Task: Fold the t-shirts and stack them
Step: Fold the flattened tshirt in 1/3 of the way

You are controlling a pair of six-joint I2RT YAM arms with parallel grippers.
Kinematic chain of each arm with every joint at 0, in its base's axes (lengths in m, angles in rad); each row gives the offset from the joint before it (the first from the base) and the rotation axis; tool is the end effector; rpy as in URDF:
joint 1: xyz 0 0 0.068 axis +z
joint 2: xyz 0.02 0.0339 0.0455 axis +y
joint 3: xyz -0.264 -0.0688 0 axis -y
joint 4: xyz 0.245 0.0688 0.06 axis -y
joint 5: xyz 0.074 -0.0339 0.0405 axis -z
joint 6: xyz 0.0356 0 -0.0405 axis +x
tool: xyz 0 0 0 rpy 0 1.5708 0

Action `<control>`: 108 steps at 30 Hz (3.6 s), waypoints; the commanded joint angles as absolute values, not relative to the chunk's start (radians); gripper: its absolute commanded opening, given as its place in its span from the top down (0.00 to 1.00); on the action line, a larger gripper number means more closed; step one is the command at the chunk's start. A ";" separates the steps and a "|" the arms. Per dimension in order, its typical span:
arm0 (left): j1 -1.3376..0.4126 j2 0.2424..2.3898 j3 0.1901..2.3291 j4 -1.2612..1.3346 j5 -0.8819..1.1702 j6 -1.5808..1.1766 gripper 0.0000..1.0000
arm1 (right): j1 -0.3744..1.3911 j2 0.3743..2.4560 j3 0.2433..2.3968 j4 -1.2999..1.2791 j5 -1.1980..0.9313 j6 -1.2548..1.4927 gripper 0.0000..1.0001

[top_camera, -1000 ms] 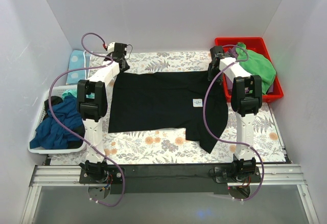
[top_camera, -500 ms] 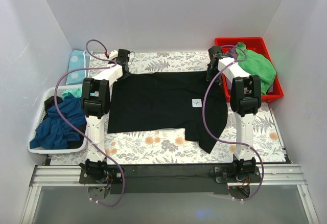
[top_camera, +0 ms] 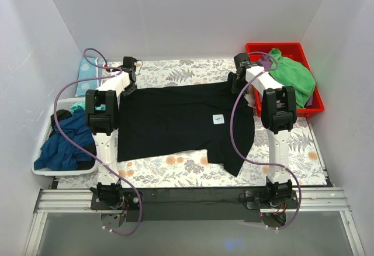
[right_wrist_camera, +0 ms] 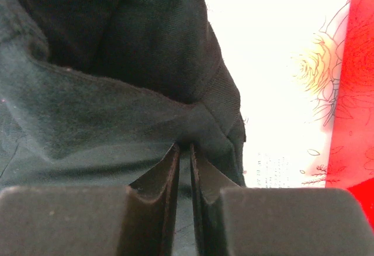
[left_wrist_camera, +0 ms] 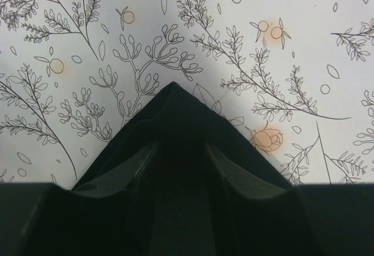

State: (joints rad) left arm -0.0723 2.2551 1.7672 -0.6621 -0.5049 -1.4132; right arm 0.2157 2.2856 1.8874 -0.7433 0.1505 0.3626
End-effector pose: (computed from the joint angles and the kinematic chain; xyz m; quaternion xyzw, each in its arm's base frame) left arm 0.4744 -0.0171 0.1602 -0.6293 0.7096 0.0432 0.3142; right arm 0.4774 0.0991 0.1739 0.0875 0.9705 -0.0098 0.2245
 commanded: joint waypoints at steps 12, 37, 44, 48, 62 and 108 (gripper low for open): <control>-0.031 2.183 1.853 -0.703 -0.472 -1.341 0.45 | 0.209 2.134 2.059 -0.790 0.160 0.310 0.73; -0.140 2.072 1.737 -0.609 -0.368 -1.270 0.21 | 0.420 1.968 1.602 -0.727 0.009 0.247 0.66; -0.141 2.069 1.709 -0.603 -0.354 -1.269 0.21 | 0.411 2.031 1.614 -0.621 0.017 0.238 0.64; -0.141 2.065 1.706 -0.601 -0.353 -1.262 0.21 | 0.391 2.065 1.623 -0.584 0.008 0.242 0.63; -0.141 2.071 1.717 -0.600 -0.357 -1.243 0.21 | 0.374 2.019 1.523 -0.538 0.008 0.256 0.57; -0.141 2.077 1.680 -0.594 -0.356 -1.249 0.21 | 0.364 1.936 1.632 -0.509 0.008 0.262 0.99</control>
